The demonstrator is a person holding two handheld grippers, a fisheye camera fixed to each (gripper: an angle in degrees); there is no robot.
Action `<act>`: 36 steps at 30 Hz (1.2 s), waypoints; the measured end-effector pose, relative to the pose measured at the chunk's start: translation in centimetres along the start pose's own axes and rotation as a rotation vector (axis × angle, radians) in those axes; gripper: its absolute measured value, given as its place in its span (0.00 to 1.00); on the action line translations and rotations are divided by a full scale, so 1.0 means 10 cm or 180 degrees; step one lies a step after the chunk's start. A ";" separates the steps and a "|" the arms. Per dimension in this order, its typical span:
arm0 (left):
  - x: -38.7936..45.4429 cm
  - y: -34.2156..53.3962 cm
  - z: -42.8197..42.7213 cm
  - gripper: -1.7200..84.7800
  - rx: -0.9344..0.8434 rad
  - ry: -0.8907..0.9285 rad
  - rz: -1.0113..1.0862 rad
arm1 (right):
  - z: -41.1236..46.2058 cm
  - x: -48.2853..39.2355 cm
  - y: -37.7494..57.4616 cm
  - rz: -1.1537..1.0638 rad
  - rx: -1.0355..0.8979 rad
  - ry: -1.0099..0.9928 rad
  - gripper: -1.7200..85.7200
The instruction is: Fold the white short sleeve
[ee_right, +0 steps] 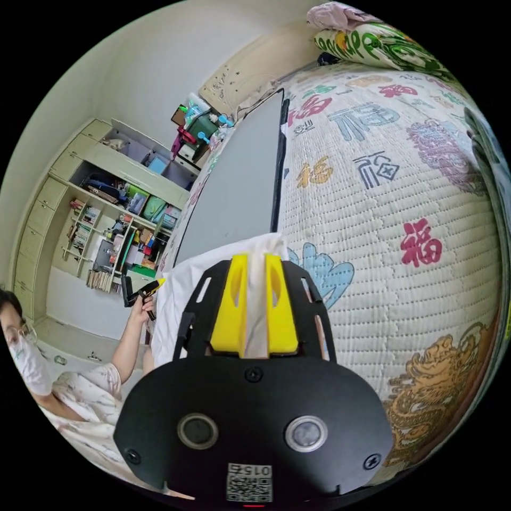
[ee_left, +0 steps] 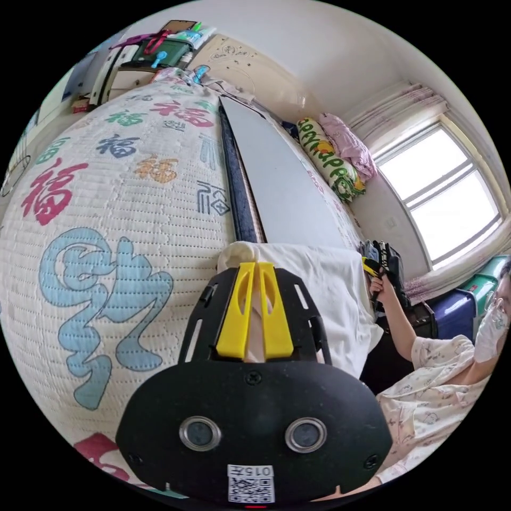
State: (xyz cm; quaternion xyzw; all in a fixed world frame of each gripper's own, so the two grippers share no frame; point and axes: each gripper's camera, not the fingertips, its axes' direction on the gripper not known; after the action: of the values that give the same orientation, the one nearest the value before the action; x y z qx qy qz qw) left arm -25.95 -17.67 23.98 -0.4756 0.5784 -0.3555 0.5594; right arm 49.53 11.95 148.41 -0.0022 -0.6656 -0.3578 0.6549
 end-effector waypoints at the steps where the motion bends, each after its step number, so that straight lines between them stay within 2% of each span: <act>1: 0.01 -0.01 0.05 0.04 -0.0047 0.0065 0.0021 | 0.14 0.10 -0.09 0.0086 -0.0041 0.0015 0.04; 3: 0.11 -0.01 0.10 0.02 -0.0002 0.0049 0.0093 | 0.27 0.19 -0.18 0.0085 -0.0008 0.0112 0.03; 7: 0.22 0.18 -0.14 0.02 0.0673 -0.0340 -0.0207 | 0.43 0.21 -0.16 0.0225 0.0488 0.0771 0.02; 8: 0.24 0.26 -0.08 0.03 0.0720 -0.0325 -0.0341 | 0.55 0.19 -0.11 0.0280 0.0544 0.0987 0.02; 11: 0.58 0.47 0.16 0.08 0.0557 -0.0758 -0.0234 | 0.62 0.13 0.20 0.0501 0.0742 0.1727 0.03; 13: 0.80 0.74 0.12 0.11 0.0682 -0.0833 -0.0185 | 0.49 -0.05 0.61 0.0311 0.0979 0.1683 0.04; 15: 1.16 1.31 -0.16 0.12 0.1193 -0.0827 0.0033 | 0.30 -0.32 1.24 -0.0035 0.1341 0.1701 0.05; 17: 1.47 1.87 -0.35 0.11 0.1702 -0.1035 0.0273 | 0.13 -0.72 2.26 -0.0594 0.1935 0.1877 0.06; 19: 1.78 2.71 -0.44 0.08 0.2409 -0.1495 0.0467 | 0.09 -0.96 2.92 -0.0784 0.2336 0.2219 0.06; 22: 1.98 3.51 -0.44 0.08 0.3139 -0.1663 0.0287 | 0.18 -1.17 3.70 -0.0909 0.2779 0.2776 0.07; 25: 2.17 3.64 -0.36 0.08 0.3089 -0.1634 0.0692 | 0.29 -1.19 4.09 -0.1051 0.2847 0.2994 0.11; 27: 2.23 3.65 -0.23 0.10 0.2773 -0.1614 0.0893 | 0.28 -1.14 4.23 -0.1012 0.2886 0.3018 0.13; 29: 2.20 3.68 -0.16 0.12 0.2618 -0.1528 0.0865 | 0.22 -1.02 4.43 -0.0892 0.2982 0.2967 0.16; 36: 2.08 3.95 -0.10 0.22 0.2772 -0.1356 0.0631 | 0.15 -0.64 4.99 -0.0767 0.3324 0.3029 0.20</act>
State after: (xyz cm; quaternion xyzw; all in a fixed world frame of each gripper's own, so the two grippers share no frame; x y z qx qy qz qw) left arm -31.32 -25.91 -19.56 -0.2025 0.2913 -0.4042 0.8431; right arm 72.63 52.74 166.62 0.5413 -0.3878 -0.0245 0.7456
